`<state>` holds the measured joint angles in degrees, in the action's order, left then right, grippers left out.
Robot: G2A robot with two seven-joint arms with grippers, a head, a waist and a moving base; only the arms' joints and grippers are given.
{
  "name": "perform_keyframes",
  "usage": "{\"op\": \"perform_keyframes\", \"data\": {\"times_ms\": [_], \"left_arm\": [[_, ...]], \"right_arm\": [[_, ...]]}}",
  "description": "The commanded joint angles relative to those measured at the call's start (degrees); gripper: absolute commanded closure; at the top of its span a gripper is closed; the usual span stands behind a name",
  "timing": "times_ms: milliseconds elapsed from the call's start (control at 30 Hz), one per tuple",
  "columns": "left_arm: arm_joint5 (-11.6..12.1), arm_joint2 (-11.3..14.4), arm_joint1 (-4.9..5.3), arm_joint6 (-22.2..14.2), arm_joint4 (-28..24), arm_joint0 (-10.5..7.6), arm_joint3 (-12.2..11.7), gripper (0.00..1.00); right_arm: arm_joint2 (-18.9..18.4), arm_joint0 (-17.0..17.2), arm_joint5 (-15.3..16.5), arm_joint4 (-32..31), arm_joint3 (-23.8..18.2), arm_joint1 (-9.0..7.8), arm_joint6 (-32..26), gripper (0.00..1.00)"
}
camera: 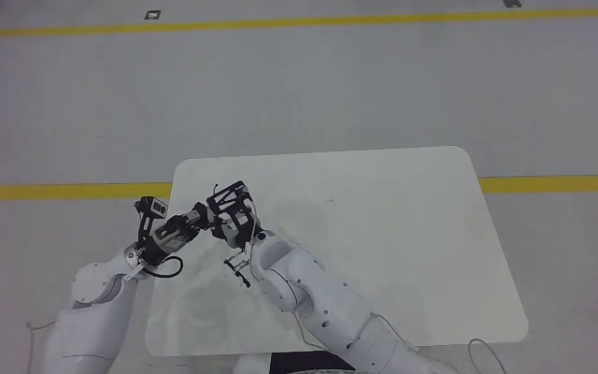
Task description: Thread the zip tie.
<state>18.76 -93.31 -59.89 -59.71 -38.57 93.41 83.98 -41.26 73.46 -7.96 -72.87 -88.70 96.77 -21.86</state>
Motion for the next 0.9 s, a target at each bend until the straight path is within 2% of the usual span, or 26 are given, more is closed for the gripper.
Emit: {"op": "perform_keyframes", "data": {"times_ms": [0,133,333,433,567,600,867], "left_arm": [[0.01,-0.03,0.04,0.02,-0.09,-0.06,-0.07,1.0],[-0.42,-0.46,0.14,0.07,-0.95,-0.23,-0.47,1.0],[-3.27,-2.21,0.39,-1.09,-5.27,-0.76,-1.77,1.0],[-6.47,-3.25,0.51,-3.14,-9.79,-1.15,-2.47,1.0],[-11.35,-4.27,0.78,-8.17,-14.42,-1.44,-3.24,1.0],[-13.19,-4.59,0.86,-9.72,-16.06,-1.48,-3.6,1.0],[-20.86,-5.51,1.28,-16.72,-21.11,-1.33,-4.62,1.0]], "right_arm": [[-0.09,0.12,-0.03,-0.19,-0.19,-0.04,-0.03,0.0],[-0.29,0.48,-0.31,-0.9,-0.81,-0.14,0.33,0.0],[-1.61,2.27,-0.66,-3.02,-2.39,-0.75,1.54,0.0],[-2.74,3.55,-0.58,-3.92,-3.26,-1.21,2.17,0.0],[-3.66,4.66,-0.41,-4.6,-4.13,-1.61,2.15,0.0],[-3.8,4.85,-0.39,-4.71,-4.28,-1.68,2.08,0.0],[-3.72,5.18,-1.12,-5.42,-3.87,-1.76,3.12,0.0]]}}
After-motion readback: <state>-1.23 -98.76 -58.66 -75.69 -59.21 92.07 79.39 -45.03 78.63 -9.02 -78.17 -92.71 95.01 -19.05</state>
